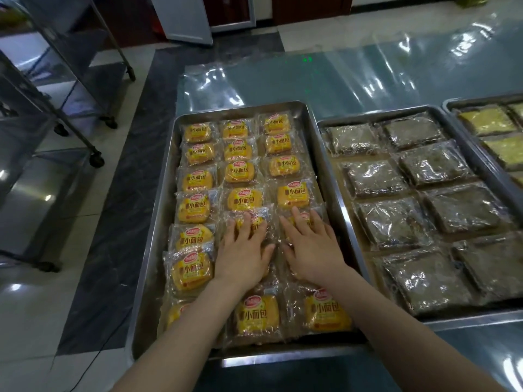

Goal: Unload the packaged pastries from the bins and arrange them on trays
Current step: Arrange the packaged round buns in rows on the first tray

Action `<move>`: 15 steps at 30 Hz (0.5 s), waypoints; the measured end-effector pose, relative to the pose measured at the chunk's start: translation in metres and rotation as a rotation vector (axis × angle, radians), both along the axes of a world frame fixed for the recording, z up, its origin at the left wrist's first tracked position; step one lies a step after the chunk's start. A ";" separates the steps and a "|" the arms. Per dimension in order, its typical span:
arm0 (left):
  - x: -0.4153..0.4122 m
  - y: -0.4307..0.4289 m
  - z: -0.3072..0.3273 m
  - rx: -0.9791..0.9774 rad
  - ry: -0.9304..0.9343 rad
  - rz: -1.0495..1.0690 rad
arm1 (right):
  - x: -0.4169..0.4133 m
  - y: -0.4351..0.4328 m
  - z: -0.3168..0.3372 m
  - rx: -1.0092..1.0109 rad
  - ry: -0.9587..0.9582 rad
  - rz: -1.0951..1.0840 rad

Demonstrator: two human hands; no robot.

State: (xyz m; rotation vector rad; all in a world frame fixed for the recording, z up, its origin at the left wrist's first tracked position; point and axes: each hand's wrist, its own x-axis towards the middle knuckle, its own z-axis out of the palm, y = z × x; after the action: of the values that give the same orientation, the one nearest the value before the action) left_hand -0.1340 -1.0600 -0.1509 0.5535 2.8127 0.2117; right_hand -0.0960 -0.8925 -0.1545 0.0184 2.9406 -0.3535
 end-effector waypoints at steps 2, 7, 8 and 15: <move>0.001 -0.001 0.001 -0.003 0.006 -0.007 | 0.001 0.001 0.000 0.007 0.008 0.003; 0.009 -0.012 0.009 0.084 0.023 -0.014 | 0.002 -0.002 0.007 -0.051 0.041 -0.027; 0.011 -0.015 0.011 0.113 0.039 -0.007 | 0.004 -0.004 0.010 -0.086 0.079 -0.046; 0.022 -0.062 0.022 0.211 0.140 0.086 | 0.005 -0.035 0.028 -0.279 0.206 -0.044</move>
State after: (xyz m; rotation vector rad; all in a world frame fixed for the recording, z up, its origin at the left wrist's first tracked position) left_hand -0.1120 -1.1220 -0.1287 0.5103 2.9727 0.5110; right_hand -0.0908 -0.9277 -0.1264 0.0096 3.0646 -0.8151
